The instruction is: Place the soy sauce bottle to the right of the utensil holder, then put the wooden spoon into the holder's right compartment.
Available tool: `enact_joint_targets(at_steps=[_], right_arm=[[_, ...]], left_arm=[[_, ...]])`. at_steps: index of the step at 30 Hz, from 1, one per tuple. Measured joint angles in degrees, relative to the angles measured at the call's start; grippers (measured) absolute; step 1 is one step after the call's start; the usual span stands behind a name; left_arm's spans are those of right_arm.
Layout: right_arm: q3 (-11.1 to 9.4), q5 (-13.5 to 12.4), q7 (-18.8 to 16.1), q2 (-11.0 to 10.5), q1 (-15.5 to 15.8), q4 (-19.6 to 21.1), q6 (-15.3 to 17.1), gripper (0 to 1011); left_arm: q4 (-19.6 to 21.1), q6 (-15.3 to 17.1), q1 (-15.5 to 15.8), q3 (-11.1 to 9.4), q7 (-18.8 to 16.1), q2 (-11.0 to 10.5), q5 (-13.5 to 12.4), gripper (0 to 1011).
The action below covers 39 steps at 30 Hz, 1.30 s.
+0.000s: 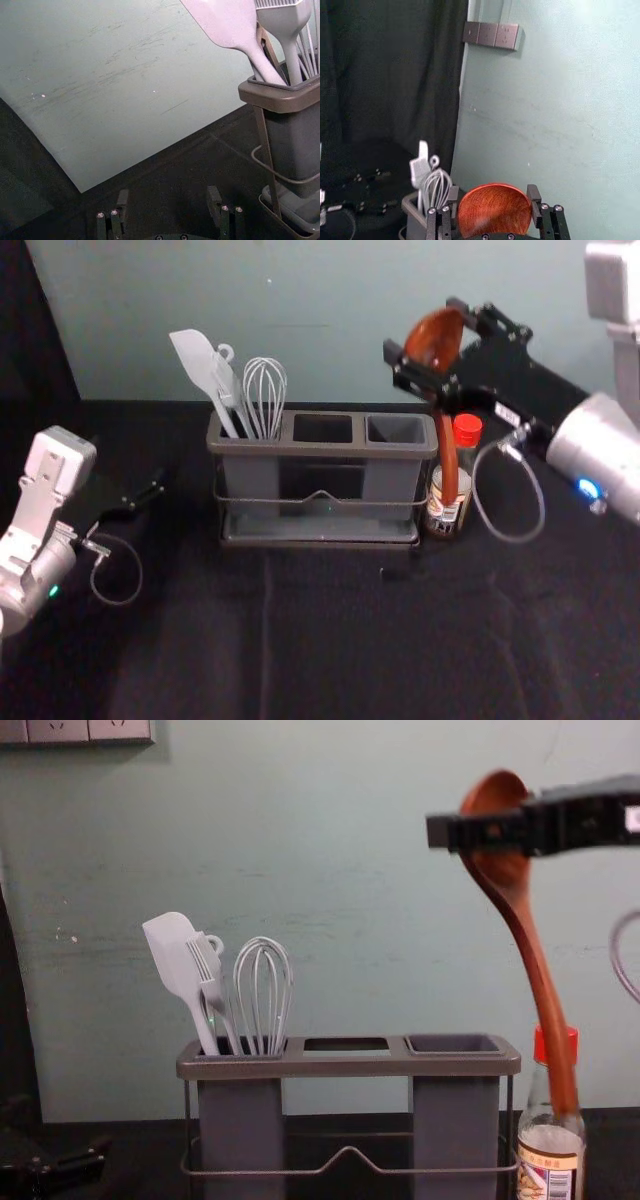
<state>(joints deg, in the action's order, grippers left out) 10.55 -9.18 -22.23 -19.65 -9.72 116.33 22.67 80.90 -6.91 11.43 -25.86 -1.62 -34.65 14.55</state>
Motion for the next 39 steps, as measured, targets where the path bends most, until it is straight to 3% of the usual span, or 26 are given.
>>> enact_joint_targets(at_steps=[8, 14, 19, 24, 39], right_arm=[[2.54, -0.34, 0.0, 1.07, -7.61, -4.9, -0.44, 837], [5.08, 0.94, 1.62, 2.25, -12.85, -10.29, -3.52, 837], [6.81, 1.73, 2.75, 3.07, -15.01, -13.79, -6.48, 837], [8.11, 1.93, 3.58, 4.21, -16.4, -17.64, -9.67, 837], [9.06, 0.88, 4.68, 5.96, -16.59, -24.05, -12.16, 837]], left_arm=[[0.0, 0.0, 0.0, 0.0, 0.0, 0.0, 0.0, 1000], [0.0, 0.0, 0.0, 0.0, 0.0, 0.0, 0.0, 1000], [0.0, 0.0, 0.0, 0.0, 0.0, 0.0, 0.0, 1000], [0.0, 0.0, 0.0, 0.0, 0.0, 0.0, 0.0, 1000], [0.0, 0.0, 0.0, 0.0, 0.0, 0.0, 0.0, 1000]])
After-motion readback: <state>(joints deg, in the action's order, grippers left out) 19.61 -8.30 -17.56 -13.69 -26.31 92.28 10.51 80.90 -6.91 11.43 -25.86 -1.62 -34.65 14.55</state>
